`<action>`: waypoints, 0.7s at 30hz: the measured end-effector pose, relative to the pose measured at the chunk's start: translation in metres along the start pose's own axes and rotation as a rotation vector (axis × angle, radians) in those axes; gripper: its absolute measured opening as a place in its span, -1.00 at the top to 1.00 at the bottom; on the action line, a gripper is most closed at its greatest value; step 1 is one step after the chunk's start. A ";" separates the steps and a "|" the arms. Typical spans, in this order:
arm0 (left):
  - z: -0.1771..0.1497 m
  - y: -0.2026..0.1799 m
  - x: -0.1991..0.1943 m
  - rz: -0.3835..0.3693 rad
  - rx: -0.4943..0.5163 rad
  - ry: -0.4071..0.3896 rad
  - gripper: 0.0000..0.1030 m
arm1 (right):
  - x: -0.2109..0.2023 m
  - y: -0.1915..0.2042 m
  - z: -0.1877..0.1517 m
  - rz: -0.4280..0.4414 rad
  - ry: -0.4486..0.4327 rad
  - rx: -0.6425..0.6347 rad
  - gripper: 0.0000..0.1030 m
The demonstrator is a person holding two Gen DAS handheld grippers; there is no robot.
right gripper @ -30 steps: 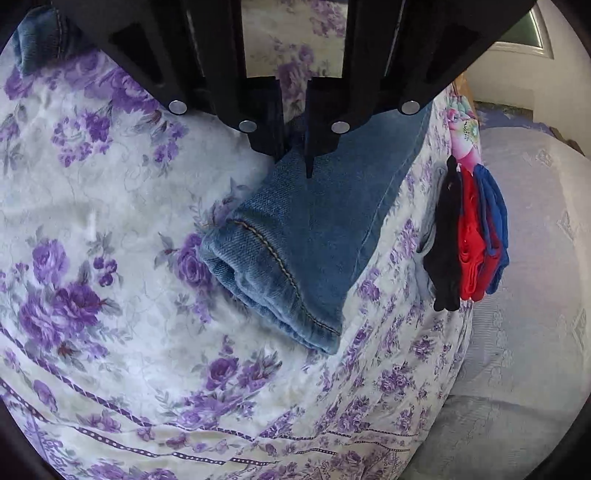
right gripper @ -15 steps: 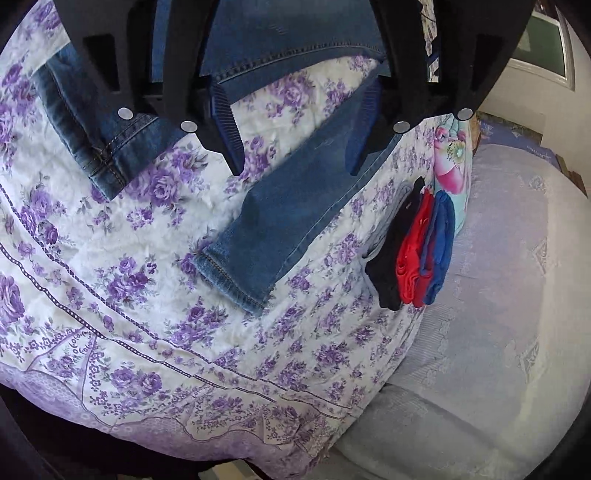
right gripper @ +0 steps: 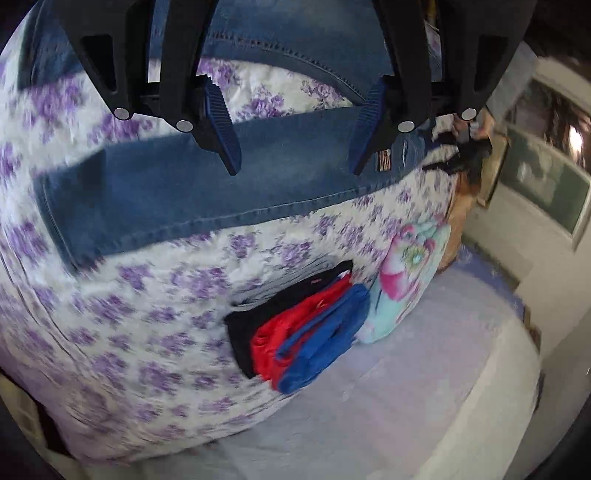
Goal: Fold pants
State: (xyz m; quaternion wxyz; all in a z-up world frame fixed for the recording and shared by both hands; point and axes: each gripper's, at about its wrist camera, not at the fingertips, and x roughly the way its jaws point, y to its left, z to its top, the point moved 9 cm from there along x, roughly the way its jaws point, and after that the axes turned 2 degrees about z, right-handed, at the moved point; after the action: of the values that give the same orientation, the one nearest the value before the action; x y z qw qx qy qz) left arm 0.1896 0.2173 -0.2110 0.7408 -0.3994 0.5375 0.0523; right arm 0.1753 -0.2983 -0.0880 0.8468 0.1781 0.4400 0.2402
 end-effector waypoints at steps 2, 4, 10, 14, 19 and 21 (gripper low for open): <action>-0.002 -0.006 -0.001 0.019 0.055 -0.001 -0.07 | 0.026 0.014 0.012 0.014 0.062 -0.129 -0.18; -0.002 -0.007 -0.003 0.054 0.085 -0.022 0.19 | 0.050 0.021 0.023 0.028 0.108 -0.215 -0.18; 0.000 0.007 -0.004 0.041 0.032 -0.020 0.60 | 0.123 0.017 0.045 0.051 0.252 -0.435 -0.18; 0.000 0.008 -0.005 0.055 0.015 0.001 0.60 | 0.167 0.010 0.042 0.078 0.393 -0.577 -0.14; 0.003 0.004 0.000 0.100 0.002 0.013 0.29 | 0.206 -0.002 0.030 0.060 0.527 -0.716 -0.09; 0.003 -0.003 0.003 0.158 0.033 -0.006 0.23 | 0.209 -0.005 0.028 0.054 0.537 -0.717 -0.10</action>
State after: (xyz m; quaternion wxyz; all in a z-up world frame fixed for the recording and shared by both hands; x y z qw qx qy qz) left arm 0.1944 0.2156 -0.2115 0.7424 -0.3434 0.5660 0.1032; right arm 0.3039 -0.1872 -0.2129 0.7042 -0.1838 0.5283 0.4373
